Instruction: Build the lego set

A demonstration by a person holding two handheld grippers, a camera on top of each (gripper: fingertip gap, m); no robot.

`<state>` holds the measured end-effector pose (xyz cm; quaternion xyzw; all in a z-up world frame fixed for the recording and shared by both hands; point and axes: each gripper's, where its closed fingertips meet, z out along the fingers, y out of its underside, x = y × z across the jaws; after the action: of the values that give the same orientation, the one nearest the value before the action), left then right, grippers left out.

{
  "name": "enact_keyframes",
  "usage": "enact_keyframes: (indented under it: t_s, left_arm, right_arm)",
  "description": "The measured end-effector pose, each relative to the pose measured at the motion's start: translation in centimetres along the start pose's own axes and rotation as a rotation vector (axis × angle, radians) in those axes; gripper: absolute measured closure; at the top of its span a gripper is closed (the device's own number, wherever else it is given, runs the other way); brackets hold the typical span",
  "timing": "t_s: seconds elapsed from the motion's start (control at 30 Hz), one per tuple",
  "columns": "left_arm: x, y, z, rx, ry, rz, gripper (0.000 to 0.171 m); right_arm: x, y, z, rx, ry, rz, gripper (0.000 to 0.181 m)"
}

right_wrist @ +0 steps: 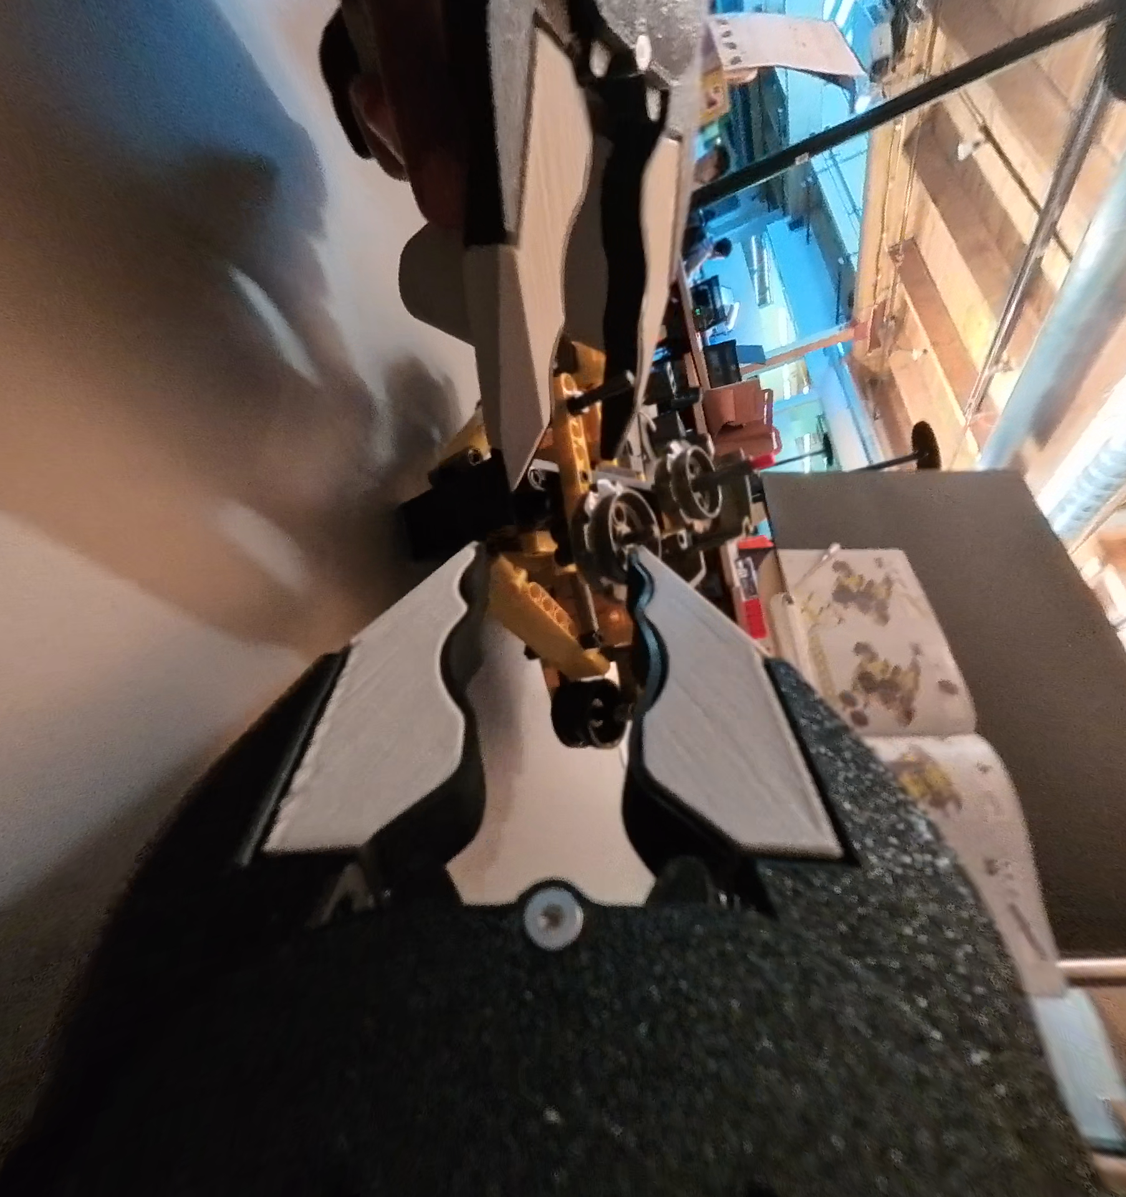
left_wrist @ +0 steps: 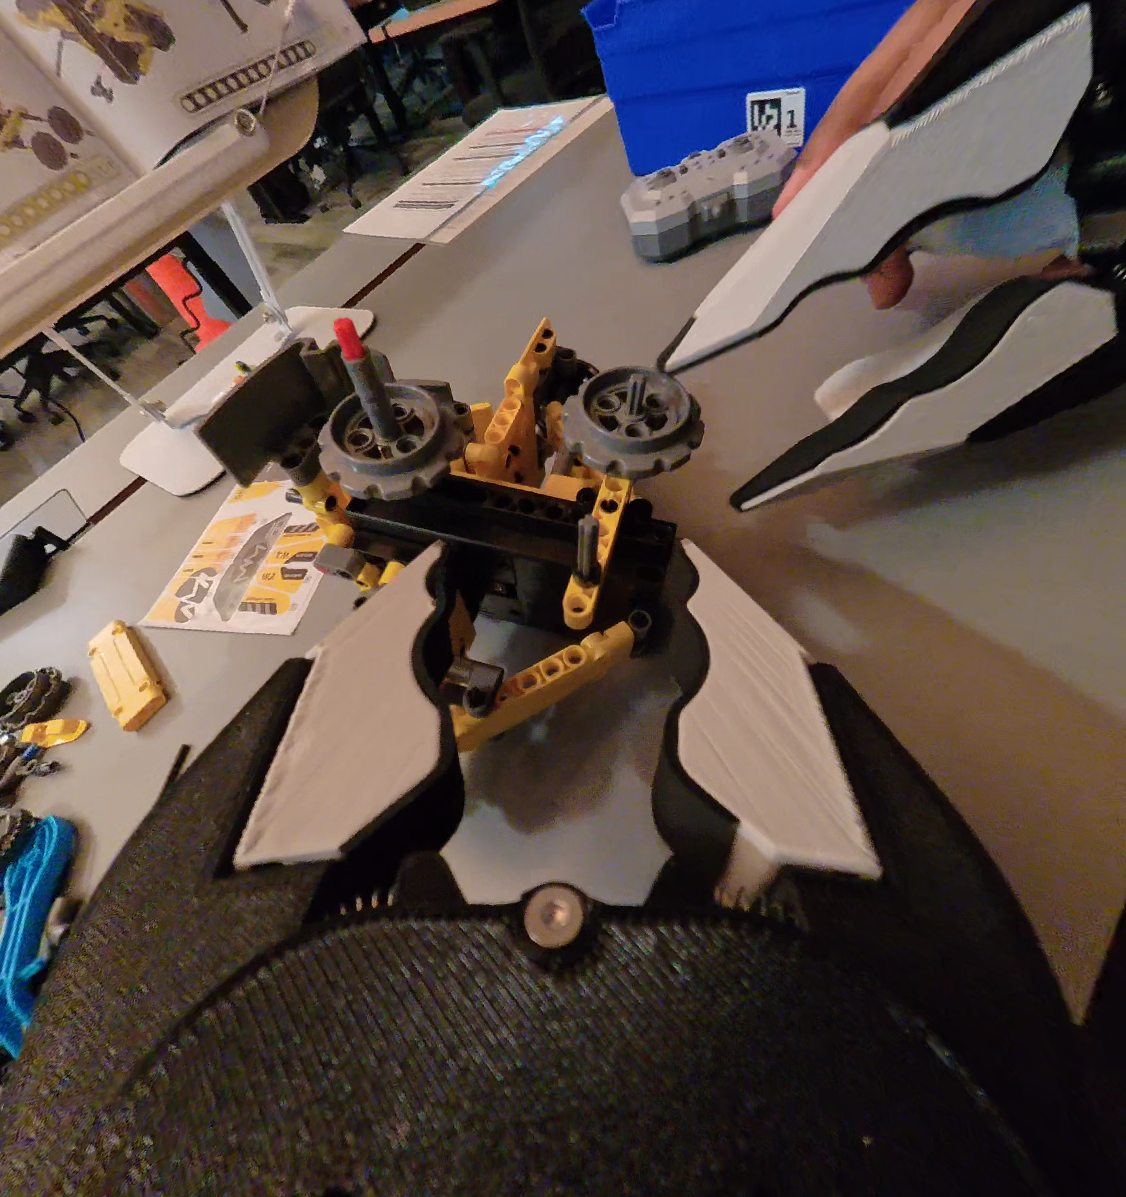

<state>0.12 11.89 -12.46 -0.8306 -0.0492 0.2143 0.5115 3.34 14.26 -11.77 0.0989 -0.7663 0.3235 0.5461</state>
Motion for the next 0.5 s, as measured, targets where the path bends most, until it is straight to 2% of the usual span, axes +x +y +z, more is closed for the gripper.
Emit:
enact_keyframes:
  t_s: [0.23,0.5]
  left_arm:
    - [-2.3,0.6,0.8,-0.037,0.045,0.013,0.118]
    - [-2.3,1.2,0.7,-0.035,0.21,0.053,0.136]
  right_arm:
    - [3.2,2.0,-1.2,0.076,0.05,0.307,0.14]
    - [7.3,2.7,1.0,0.221,0.062,0.617,0.138]
